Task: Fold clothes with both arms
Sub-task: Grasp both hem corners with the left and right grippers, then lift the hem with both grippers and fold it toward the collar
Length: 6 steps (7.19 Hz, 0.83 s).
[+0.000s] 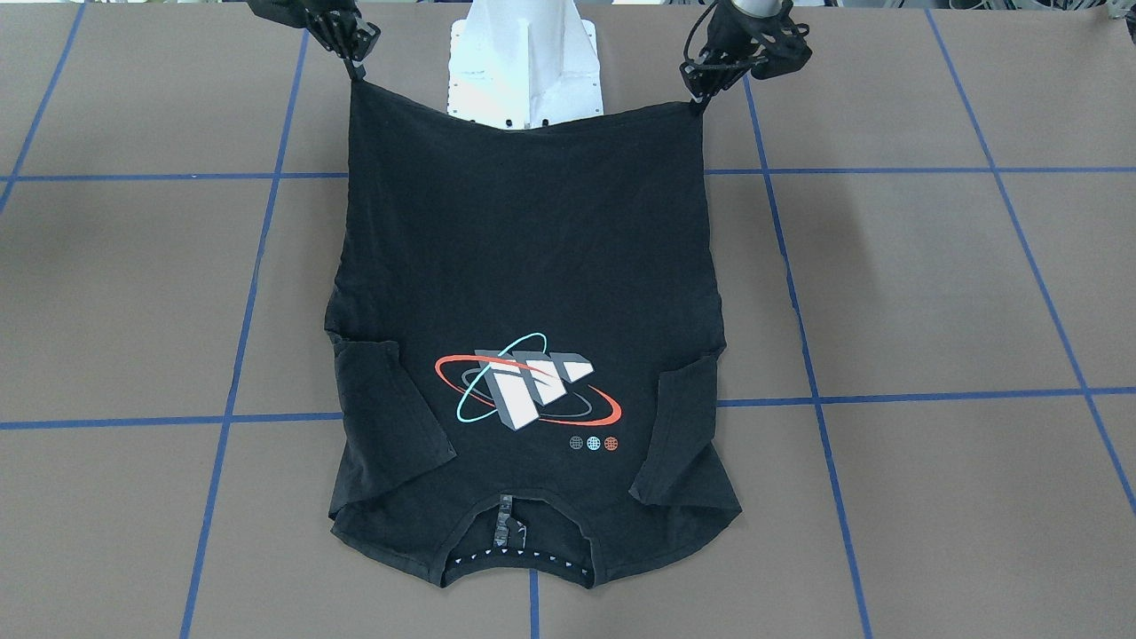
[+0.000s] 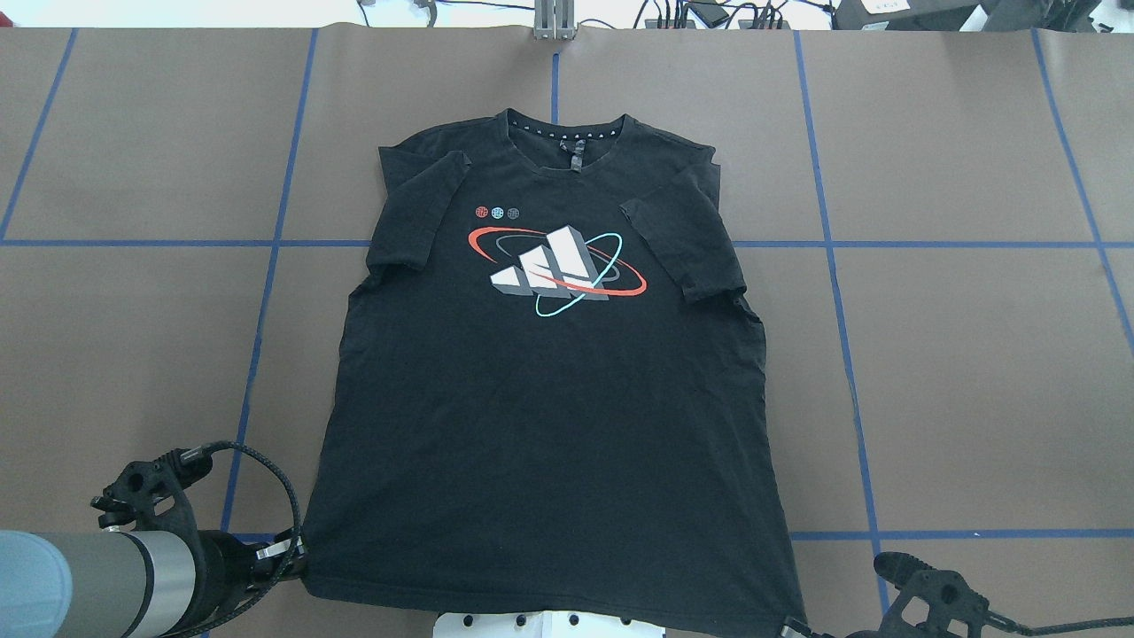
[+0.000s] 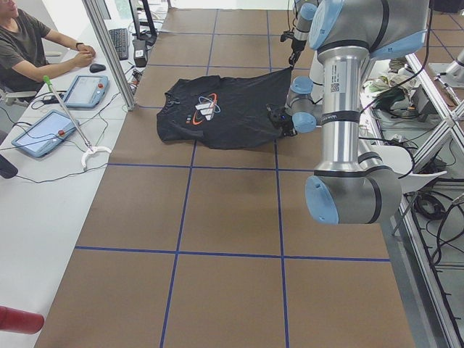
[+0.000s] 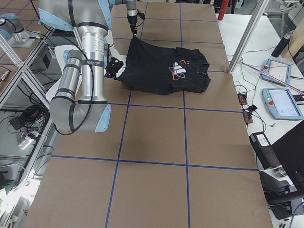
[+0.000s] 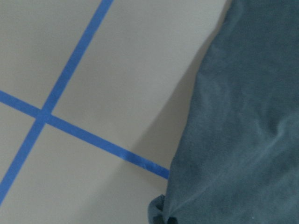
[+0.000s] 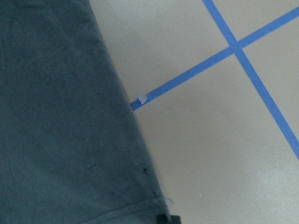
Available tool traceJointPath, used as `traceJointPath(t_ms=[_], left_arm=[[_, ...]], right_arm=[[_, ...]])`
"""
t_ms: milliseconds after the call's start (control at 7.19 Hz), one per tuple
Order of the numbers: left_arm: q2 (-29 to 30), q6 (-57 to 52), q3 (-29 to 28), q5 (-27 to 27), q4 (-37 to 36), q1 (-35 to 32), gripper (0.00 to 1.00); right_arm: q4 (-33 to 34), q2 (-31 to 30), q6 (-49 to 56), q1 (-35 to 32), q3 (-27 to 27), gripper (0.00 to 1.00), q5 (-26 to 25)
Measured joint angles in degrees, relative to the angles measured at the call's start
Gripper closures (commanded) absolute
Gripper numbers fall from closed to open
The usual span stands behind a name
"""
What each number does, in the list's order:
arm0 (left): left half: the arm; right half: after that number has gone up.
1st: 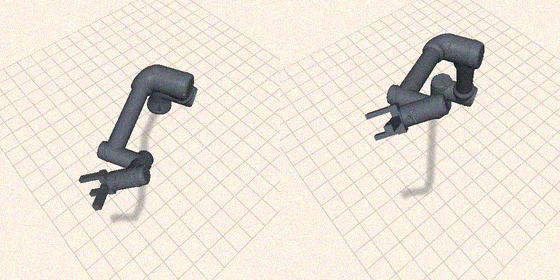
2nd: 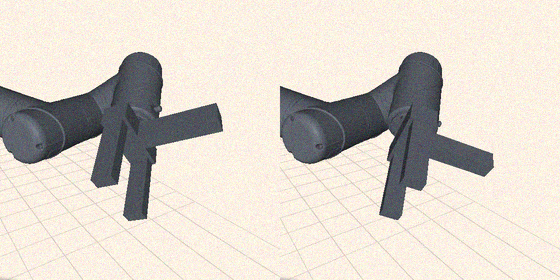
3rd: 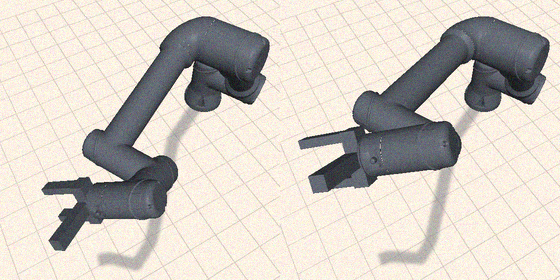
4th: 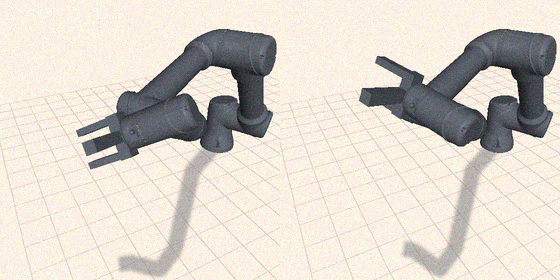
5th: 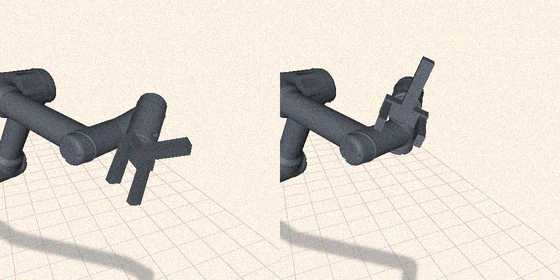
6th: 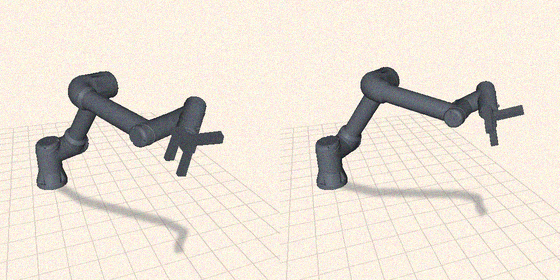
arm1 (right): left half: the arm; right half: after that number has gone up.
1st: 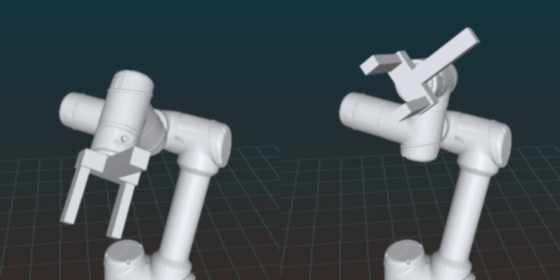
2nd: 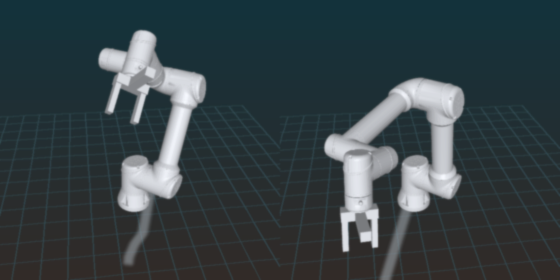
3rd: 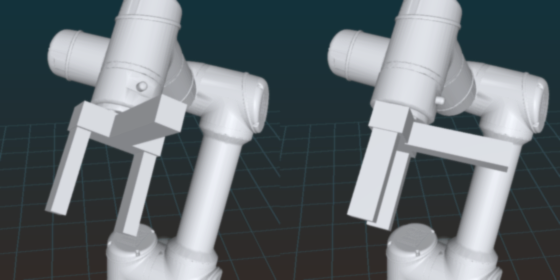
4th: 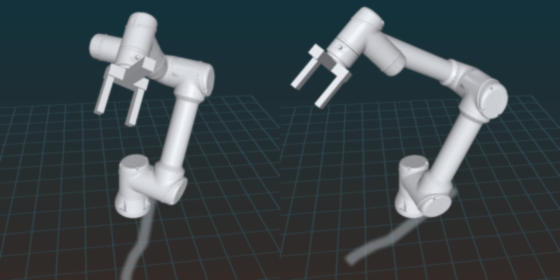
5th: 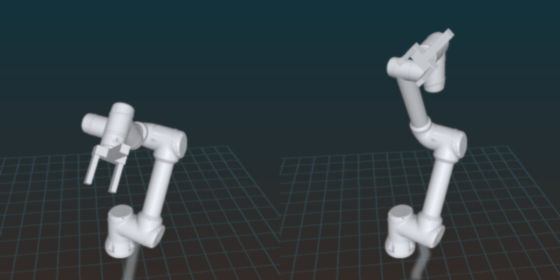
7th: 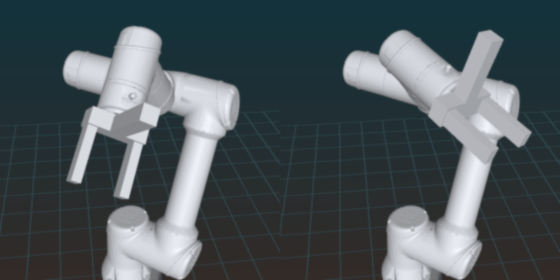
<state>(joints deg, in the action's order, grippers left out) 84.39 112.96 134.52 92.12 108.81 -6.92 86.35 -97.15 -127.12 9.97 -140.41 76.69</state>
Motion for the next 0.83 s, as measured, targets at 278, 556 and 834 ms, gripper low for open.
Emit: traceJointPath(t_ms=[278,556,834], left_arm=[[3.7,-2.3,0.6,1.6,-1.3,-5.1,1.00],[12.3,-10.0,-5.7,4.9,-1.7,-16.2,1.00],[18.4,-17.2,-13.5,8.5,-1.5,-26.1,1.00]], right_arm=[[2.8,2.1,1.6,-7.3,-1.7,1.00,5.2],[7.7,9.0,9.0,-21.6,-0.3,1.00,14.2],[14.4,20.6,17.1,-36.0,7.6,1.00,22.7]])
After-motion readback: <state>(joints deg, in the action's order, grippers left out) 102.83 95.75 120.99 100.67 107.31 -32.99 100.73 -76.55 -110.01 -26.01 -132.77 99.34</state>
